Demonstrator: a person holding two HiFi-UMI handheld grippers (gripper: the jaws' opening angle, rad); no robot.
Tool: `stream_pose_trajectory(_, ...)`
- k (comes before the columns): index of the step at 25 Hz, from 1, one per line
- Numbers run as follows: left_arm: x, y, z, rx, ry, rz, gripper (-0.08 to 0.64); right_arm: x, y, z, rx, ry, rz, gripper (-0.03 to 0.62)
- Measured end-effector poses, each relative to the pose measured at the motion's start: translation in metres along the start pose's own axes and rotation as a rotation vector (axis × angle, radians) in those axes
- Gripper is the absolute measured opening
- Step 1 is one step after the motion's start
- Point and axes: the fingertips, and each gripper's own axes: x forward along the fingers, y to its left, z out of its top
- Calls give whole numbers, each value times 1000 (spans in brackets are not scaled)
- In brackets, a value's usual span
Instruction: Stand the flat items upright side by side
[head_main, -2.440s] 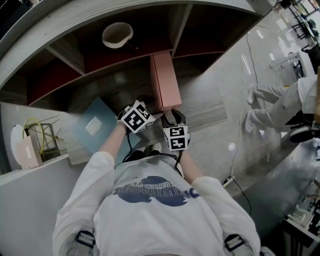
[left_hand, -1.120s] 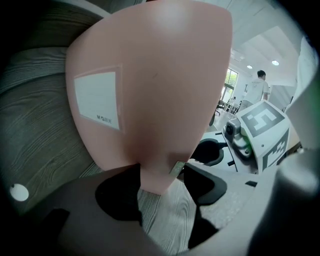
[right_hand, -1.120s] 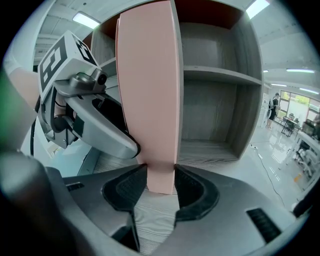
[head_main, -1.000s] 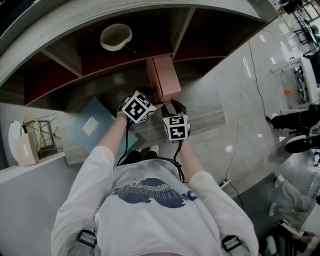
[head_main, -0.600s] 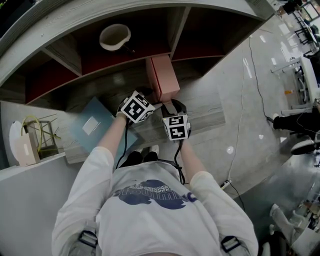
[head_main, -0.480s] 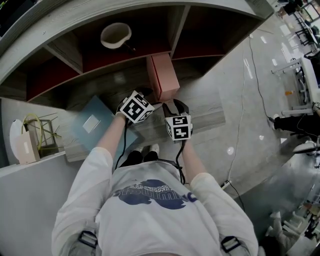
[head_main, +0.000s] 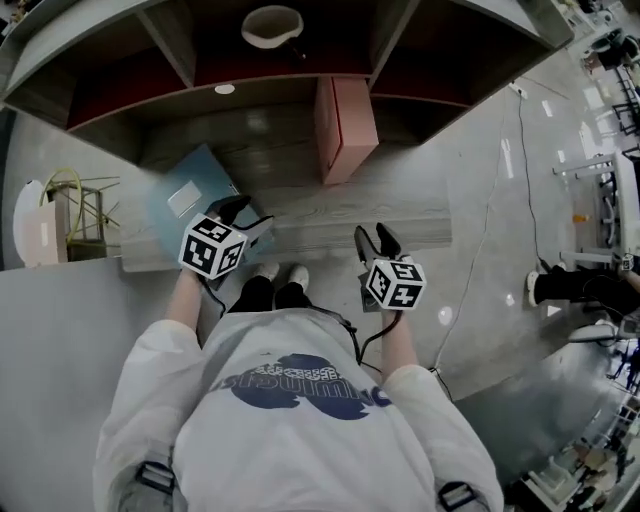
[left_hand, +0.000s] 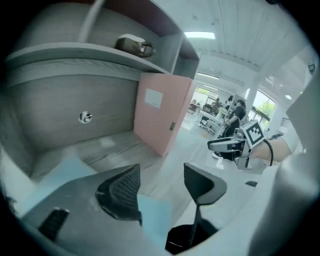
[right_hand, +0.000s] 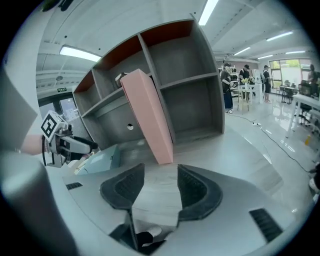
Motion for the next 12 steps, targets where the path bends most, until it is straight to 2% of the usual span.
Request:
stream_pose_trajectory(6,-104,26,-117,-306,-24,224,281,-24,16,-25,3,44,81,209)
stream_pose_trajectory(9,-150,31,-168,-460,-64,333,281,-26,35,-32,-12,61,134,209)
stream_pose_trajectory(12,-181,31,-204,-556,-107,396,281,-24,58,-40,-18,76,191,209)
